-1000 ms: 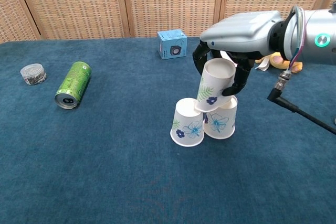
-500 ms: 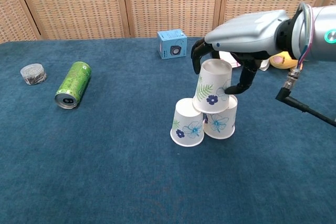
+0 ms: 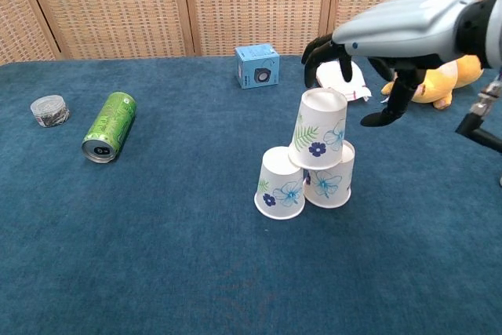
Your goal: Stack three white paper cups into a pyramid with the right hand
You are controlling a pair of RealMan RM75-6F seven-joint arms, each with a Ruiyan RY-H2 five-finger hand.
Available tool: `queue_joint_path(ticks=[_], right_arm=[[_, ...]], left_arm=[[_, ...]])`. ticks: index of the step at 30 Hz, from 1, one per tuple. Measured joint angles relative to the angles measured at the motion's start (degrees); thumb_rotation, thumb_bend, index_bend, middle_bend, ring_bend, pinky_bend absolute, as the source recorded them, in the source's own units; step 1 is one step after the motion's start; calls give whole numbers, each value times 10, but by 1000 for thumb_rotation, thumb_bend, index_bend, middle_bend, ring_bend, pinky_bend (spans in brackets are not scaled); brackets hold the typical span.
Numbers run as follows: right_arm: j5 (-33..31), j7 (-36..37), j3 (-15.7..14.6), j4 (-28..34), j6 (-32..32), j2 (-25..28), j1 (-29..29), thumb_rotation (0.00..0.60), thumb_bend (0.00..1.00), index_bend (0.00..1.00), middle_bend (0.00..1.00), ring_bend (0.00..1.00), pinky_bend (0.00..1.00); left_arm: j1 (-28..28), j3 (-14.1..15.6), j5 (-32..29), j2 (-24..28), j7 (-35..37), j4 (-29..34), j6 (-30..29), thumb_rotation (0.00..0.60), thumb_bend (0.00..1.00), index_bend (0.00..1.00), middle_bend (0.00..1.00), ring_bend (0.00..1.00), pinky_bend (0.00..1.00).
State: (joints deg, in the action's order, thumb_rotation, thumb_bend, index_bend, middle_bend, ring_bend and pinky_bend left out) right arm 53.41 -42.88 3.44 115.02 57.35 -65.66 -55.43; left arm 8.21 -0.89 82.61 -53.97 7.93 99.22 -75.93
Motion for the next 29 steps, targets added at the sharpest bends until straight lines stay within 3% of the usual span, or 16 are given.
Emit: queue_joint_path(ticks=[3,7,9,12,16,21,29], right_arm=[[39,18,-7,20,19,28,22,600,405,243,137,308,354],[127,61,-23,32,65,66,69,600,104,165,19,52,78],[176,87,-34,30,101,81,100,600,12,77,0,1,14],[267,144,-55,9,183,97,163,600,0,1,0,0,0],[356,240,-86,-63,301,104,266,600,0,0,0,0,0],[393,304,-106,-143,374,89,344,600,0,0,0,0,0],[409,319,-109,-224,459,29,442,600,0,0,0,0,0]], left_arm=[[-1,0,4,1,4,0,-3,600,58,0,0,0,0],[-4,2,13,3,12,0,-11,600,57,0,0,0,0],[-7,3,19,3,16,-1,-19,600,58,0,0,0,0],[-12,3,30,-1,21,-7,-36,600,58,0,0,0,0],[-18,0,51,-17,31,-24,-71,600,58,0,0,0,0],[-32,-1,78,-37,46,-49,-112,600,58,0,0,0,0],[-45,9,80,-34,39,-40,-119,600,58,0,0,0,0]])
